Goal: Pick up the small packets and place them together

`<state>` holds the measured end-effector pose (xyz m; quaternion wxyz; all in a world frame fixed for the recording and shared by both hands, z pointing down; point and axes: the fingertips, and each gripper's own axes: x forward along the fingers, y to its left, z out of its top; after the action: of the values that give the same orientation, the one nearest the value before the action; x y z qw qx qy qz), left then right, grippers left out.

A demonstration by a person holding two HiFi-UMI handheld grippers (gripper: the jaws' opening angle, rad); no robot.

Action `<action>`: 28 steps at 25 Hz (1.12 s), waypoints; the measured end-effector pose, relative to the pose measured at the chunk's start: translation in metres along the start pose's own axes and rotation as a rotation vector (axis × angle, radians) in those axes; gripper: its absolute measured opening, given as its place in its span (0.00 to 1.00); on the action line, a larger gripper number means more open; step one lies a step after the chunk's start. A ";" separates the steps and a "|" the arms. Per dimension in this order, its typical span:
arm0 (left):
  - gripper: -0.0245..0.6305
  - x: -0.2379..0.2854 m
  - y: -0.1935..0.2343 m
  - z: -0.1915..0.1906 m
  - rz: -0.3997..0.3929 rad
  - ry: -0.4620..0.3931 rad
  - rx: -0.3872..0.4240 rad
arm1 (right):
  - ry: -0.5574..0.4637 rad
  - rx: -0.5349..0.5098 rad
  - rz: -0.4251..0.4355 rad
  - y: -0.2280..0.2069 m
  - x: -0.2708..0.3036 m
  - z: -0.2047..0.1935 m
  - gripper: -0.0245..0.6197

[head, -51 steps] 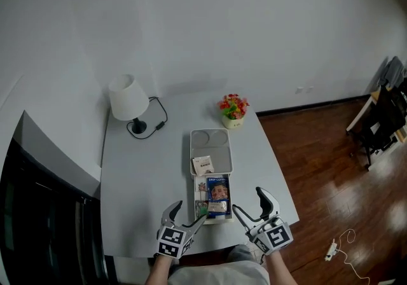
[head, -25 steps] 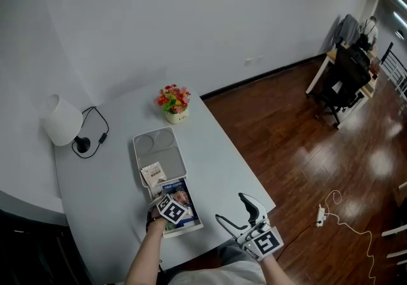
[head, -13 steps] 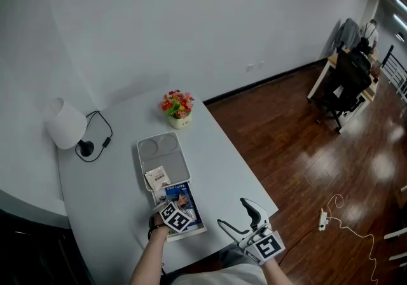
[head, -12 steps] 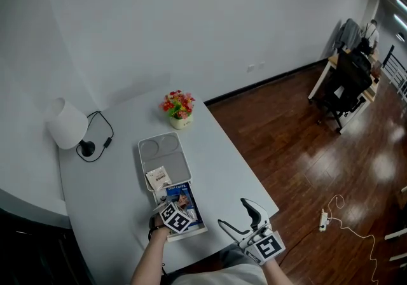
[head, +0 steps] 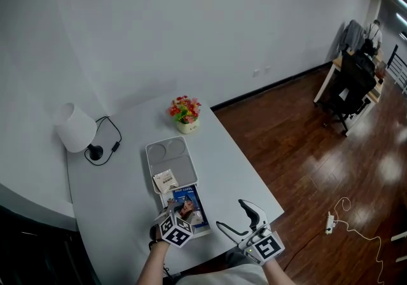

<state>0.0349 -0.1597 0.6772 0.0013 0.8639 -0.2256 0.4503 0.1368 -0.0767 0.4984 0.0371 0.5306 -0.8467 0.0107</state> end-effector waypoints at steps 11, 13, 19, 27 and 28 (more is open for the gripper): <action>0.27 0.012 0.063 0.047 0.051 -0.006 0.083 | -0.001 0.018 -0.036 -0.017 -0.008 -0.002 0.61; 0.27 0.021 0.081 0.053 0.060 0.011 0.100 | 0.008 0.028 -0.042 -0.019 -0.008 -0.004 0.61; 0.27 0.060 0.115 0.056 0.025 0.096 0.141 | 0.013 0.033 -0.062 -0.032 -0.009 -0.008 0.61; 0.29 0.097 0.116 0.051 -0.085 0.171 0.174 | 0.027 0.028 -0.099 -0.048 -0.009 -0.013 0.61; 0.30 0.099 0.114 0.051 -0.094 0.175 0.167 | 0.026 0.026 -0.103 -0.049 -0.010 -0.013 0.61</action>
<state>0.0783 -0.3114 0.7012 -0.0298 0.8280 -0.1454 0.5407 0.1861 -0.0889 0.5094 0.0419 0.5736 -0.8176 0.0267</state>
